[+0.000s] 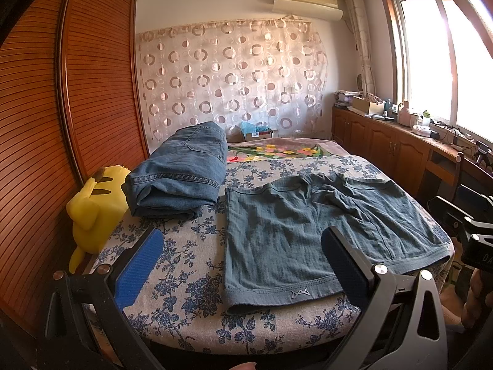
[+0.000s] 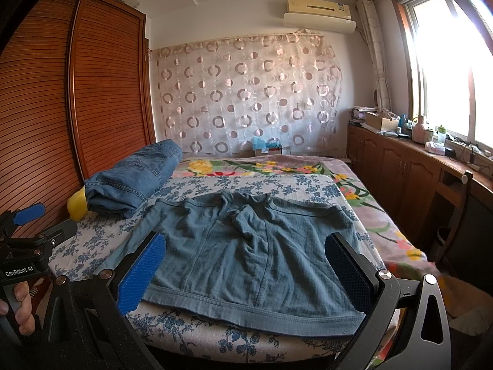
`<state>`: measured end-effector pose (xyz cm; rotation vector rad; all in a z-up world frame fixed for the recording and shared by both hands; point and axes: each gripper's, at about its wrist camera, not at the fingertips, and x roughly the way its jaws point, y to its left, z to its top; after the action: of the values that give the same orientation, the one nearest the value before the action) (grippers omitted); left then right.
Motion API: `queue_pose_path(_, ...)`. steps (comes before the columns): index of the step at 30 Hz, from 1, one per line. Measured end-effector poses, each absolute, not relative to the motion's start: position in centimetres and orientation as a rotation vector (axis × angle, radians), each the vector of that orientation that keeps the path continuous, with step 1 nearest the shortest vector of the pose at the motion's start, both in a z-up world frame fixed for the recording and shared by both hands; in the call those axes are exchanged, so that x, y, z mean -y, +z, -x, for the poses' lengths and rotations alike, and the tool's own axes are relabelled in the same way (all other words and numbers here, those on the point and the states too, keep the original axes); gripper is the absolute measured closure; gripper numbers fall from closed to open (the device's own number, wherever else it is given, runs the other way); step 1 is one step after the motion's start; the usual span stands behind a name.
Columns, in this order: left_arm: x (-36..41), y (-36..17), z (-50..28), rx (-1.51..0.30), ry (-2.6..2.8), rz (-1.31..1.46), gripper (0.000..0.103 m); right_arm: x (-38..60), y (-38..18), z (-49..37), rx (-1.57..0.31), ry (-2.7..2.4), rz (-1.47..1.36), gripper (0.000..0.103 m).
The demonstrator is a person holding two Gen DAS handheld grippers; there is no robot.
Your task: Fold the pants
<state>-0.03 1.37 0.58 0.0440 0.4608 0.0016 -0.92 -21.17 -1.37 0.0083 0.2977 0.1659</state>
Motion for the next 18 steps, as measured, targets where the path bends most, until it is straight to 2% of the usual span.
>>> queue_pose_path(18, -1.99, 1.04, 0.02, -0.463, 0.004, -0.044, 0.000, 21.02, -1.36, 0.96, -0.301, 0.167, -0.009, 0.000)
